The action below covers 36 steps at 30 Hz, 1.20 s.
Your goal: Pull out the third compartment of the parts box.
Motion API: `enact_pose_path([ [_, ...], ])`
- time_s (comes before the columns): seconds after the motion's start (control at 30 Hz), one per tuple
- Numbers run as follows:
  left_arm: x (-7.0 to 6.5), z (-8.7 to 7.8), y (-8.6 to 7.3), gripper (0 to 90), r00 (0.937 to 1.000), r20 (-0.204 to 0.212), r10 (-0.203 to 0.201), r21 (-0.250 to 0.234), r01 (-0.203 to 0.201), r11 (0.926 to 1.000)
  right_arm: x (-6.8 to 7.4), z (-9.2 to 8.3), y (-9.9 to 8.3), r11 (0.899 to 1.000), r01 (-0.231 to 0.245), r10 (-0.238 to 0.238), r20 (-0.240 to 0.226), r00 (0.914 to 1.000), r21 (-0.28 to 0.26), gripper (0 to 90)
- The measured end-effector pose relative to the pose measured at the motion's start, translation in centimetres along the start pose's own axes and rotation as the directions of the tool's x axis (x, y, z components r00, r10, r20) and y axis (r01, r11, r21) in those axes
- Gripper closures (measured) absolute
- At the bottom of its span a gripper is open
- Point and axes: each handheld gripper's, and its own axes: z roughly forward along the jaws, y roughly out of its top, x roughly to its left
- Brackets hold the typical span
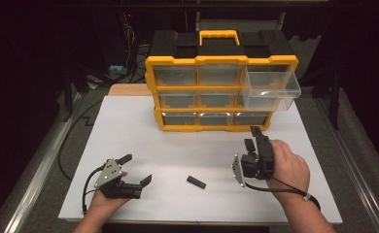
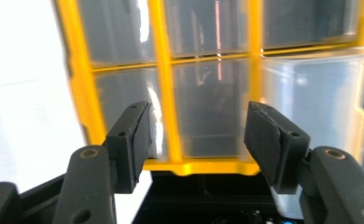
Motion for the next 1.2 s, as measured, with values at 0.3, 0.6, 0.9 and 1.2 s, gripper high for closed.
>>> enact_pose_path([
  [0.3,0.3,0.1,0.0,0.2,0.9999,0.011,-0.012,0.007,0.012,0.9999,4.2,0.2,0.2,1.0,-0.015,0.016,-0.084,0.9964,0.014,42.0],
  [0.6,0.4,0.1,-0.1,0.1,0.9996,0.012,-0.026,0.004,0.026,0.9997,7.6,0.2,0.0,0.999,-0.002,0.006,-0.137,0.9905,0.036,41.4],
  [0.9,0.4,0.2,0.0,0.1,0.9997,-0.001,-0.026,0.0,0.026,0.9997,8.0,-0.2,-1.7,0.998,-0.033,0.042,-0.168,0.9849,0.057,35.9],
  [1.2,0.4,0.3,0.1,0.2,0.9996,-0.005,-0.029,0.018,0.029,0.9994,7.9,-0.2,-2.6,0.998,-0.021,0.034,-0.21,0.977,0.065,26.0],
])
